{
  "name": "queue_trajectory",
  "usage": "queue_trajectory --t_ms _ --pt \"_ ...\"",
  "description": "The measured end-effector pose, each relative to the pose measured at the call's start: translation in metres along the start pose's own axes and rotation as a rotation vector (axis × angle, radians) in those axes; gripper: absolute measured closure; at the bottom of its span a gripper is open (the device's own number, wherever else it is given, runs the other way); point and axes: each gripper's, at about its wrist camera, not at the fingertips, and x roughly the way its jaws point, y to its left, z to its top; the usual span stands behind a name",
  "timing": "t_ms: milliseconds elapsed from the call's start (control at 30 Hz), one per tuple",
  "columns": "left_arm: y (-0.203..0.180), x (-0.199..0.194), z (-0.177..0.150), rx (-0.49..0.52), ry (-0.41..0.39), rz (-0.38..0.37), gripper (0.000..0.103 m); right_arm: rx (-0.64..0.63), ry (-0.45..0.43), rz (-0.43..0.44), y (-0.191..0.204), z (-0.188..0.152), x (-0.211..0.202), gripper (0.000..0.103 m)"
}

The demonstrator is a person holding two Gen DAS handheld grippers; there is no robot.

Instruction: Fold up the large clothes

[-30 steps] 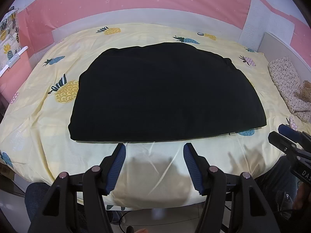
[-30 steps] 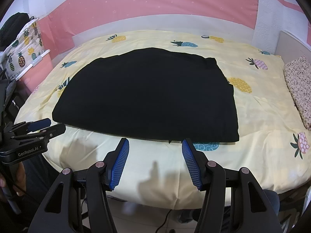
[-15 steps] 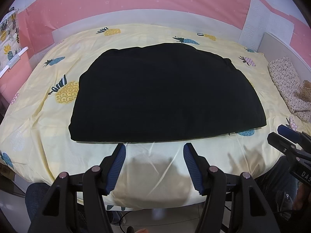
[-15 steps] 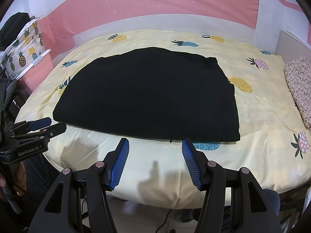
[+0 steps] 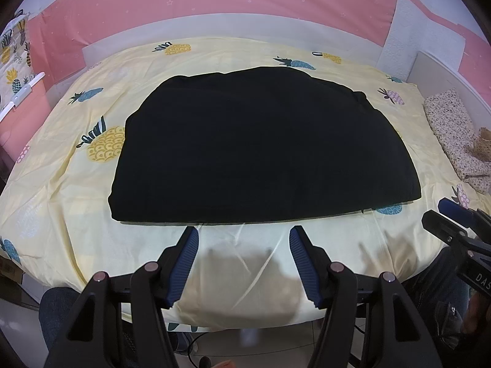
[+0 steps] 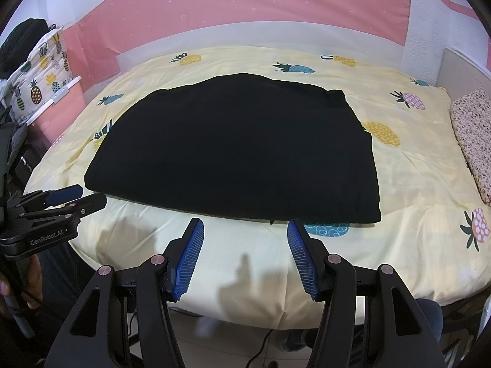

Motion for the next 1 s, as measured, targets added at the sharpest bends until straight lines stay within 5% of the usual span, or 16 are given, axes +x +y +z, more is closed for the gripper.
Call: queue_trajectory --t_ms 1000 --pt "-0.0096 0.0006 -0.0017 -0.005 -0.004 0.011 0.039 0.0 0.0 0.001 -0.0001 0.0001 -0.0001 0.046"
